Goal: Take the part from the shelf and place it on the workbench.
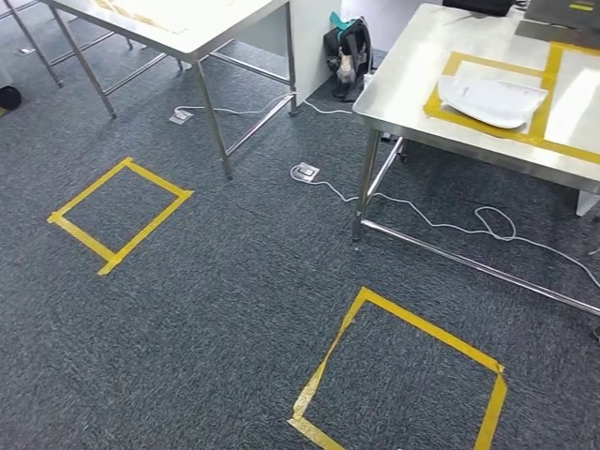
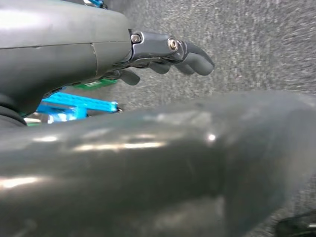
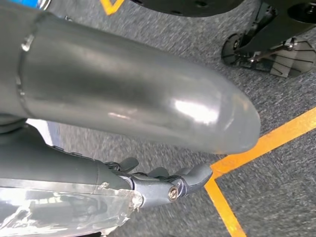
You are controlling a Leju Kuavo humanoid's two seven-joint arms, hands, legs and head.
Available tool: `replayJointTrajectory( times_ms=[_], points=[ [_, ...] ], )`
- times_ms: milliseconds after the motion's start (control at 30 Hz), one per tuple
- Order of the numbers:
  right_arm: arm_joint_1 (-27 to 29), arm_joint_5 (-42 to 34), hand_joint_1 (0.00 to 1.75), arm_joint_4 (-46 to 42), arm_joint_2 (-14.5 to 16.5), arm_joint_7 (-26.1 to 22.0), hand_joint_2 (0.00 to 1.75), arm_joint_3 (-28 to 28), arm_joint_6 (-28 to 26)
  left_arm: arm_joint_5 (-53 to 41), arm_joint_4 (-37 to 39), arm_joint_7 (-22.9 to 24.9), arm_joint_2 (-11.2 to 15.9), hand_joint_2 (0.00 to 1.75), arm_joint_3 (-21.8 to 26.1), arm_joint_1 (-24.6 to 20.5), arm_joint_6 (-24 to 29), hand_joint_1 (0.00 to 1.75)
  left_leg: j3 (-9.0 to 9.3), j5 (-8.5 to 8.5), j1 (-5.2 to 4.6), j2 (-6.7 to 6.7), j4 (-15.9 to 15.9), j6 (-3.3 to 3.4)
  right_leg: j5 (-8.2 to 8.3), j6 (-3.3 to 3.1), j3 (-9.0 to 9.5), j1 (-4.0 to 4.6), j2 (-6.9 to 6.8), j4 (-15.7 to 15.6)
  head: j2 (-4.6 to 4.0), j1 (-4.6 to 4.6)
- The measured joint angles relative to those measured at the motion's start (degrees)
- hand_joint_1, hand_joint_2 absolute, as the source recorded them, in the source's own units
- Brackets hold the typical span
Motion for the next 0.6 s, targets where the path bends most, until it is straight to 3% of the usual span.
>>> replayJointTrajectory(
  times_ms=[33,67,133,200,233,300,367,433,500,533,567,600],
  points=[
    [-0.1,0.0,0.0,0.0,0.0,0.0,0.0,0.0,-0.1,0.0,0.0,-0.1,-0.2,0.0,0.0,-0.1,-0.2,0.0,-0.14,0.24,0.02,0.09,0.8,-0.02,-0.02,0.01,-0.03,0.02,-0.87,0.0,0.0,-0.01],
    [-0.2,0.1,0.0,0.0,0.1,0.1,0.0,0.0,-0.3,-0.1,0.0,-0.3,-0.3,0.0,0.0,-0.1,-0.3,0.0,0.92,1.51,0.03,0.26,-0.9,0.04,-0.04,0.04,-0.01,0.02,-1.62,0.0,0.0,-0.02],
    [-0.5,0.3,0.0,0.0,0.3,0.2,0.0,0.0,-0.7,0.0,0.0,-0.6,-0.5,0.0,-0.1,-0.3,-0.5,0.0,5.34,4.94,-0.15,2.21,-8.4,0.29,-0.21,0.29,0.19,0.12,-2.96,0.0,0.0,-0.04],
    [-0.6,0.6,0.0,0.0,0.6,0.4,0.0,0.0,-1.2,0.0,0.0,-0.9,-0.8,0.0,-0.1,-0.8,-0.6,0.0,8.47,6.42,-0.51,4.37,-14.4,0.93,-0.58,0.75,0.19,0.51,-4.18,0.1,0.0,0.03],
    [-0.7,0.7,0.0,0.0,0.6,0.5,0.0,0.0,-1.4,0.0,0.0,-1.0,-1.1,0.0,-0.1,-0.9,-0.6,0.0,8.89,6.34,-0.69,4.73,-15.4,1.25,-0.75,0.98,0.2,0.71,-4.8,0.1,0.0,0.12],
    [-0.9,0.9,0.0,0.0,0.8,0.6,0.0,0.0,-1.6,0.0,0.0,-1.1,-1.4,0.0,-0.1,-0.9,-0.7,0.0,8.77,6.39,-0.72,3.46,-15.7,2.01,-1.01,1.4,0.57,0.76,-5.87,0.0,0.0,0.28],
    [-1.1,1.0,0.0,0.0,0.9,0.6,0.0,0.1,-1.7,0.0,0.0,-1.1,-1.7,0.0,-0.1,-0.8,-0.7,0.0,8.71,6.67,-0.49,2.24,-15.9,2.73,-2.6,1.94,0.01,0.53,-3.81,2.1,0.0,0.42],
    [-1.1,1.0,0.0,0.0,1.0,0.6,0.0,0.1,-1.7,0.0,0.0,-1.1,-1.9,0.0,-0.1,-1.0,-0.7,0.0,8.54,6.91,-0.34,0.96,-15.9,3.25,-6.24,2.3,-2.99,0.31,-0.15,8.8,0.0,0.61],
    [-0.9,1.0,0.0,0.0,1.0,0.6,0.0,0.1,-1.5,0.1,0.0,-1.1,-2.1,0.0,-0.1,-1.2,-0.7,0.0,8.38,7.0,-0.36,-0.61,-15.9,3.43,-8.94,2.38,-6.54,0.26,1.22,16.1,0.0,0.62],
    [-0.8,1.0,0.0,0.0,1.0,0.6,0.0,0.1,-1.4,0.1,0.0,-1.1,-2.2,0.0,-0.1,-1.2,-0.7,0.0,8.37,7.04,-0.35,-1.48,-15.9,3.44,-8.74,2.36,-7.31,0.25,1.39,17.3,0.0,0.63],
    [-0.8,1.0,0.0,0.0,1.0,0.5,0.0,0.1,-1.2,0.2,0.0,-1.0,-2.2,0.0,-0.1,-1.2,-0.7,0.0,8.4,7.07,-0.34,-2.33,-15.9,3.4,-7.4,2.34,-6.97,0.2,1.51,16.1,0.0,0.62],
    [-0.7,1.0,0.0,0.0,1.0,0.5,0.0,0.1,-1.0,0.2,0.0,-1.0,-2.3,0.0,-0.1,-1.1,-0.7,0.0,8.44,7.13,-0.29,-3.22,-15.8,3.31,-5.18,2.31,-5.57,0.08,2.0,12.7,0.0,0.62]
  ],
)
